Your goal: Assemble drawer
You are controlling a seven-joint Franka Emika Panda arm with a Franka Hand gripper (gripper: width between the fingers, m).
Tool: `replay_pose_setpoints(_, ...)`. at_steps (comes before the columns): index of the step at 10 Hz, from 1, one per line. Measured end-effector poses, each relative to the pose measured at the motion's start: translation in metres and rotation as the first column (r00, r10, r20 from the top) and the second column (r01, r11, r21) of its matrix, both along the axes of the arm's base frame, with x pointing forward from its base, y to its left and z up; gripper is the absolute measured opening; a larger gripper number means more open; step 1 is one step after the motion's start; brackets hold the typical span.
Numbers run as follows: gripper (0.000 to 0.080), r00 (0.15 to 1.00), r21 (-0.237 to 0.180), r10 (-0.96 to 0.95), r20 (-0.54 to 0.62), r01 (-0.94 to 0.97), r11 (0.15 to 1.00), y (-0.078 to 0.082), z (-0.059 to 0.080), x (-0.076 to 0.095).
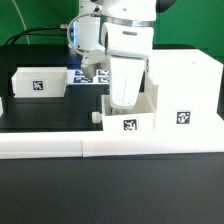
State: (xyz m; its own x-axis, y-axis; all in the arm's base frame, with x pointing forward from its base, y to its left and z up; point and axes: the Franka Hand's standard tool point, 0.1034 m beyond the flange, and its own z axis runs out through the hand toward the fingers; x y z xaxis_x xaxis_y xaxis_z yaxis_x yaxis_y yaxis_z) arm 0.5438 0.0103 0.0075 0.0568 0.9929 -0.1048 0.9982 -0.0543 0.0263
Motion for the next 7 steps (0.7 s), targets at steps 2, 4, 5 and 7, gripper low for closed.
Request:
replay_pose_setpoints(2,0.0042,1.0,-0.001,-0.018,0.001,0.018,1.0,0.0008,0.0009,0.002)
replay_pose_setpoints(4,0.0042,1.0,-0.002,-0.017,-0.001,0.017,1.0,0.0002,0.0009,0.0031)
replay_pose_setpoints(5,0.0042,1.0,-0.002,-0.019,-0.002,0.019,1.0,-0.0005,0.0005,0.0026)
replay_pose_setpoints(7,0.028,1.0,-0.002,-0.021,-0.002,0.021,1.0,-0.0016,0.0005,0.0026)
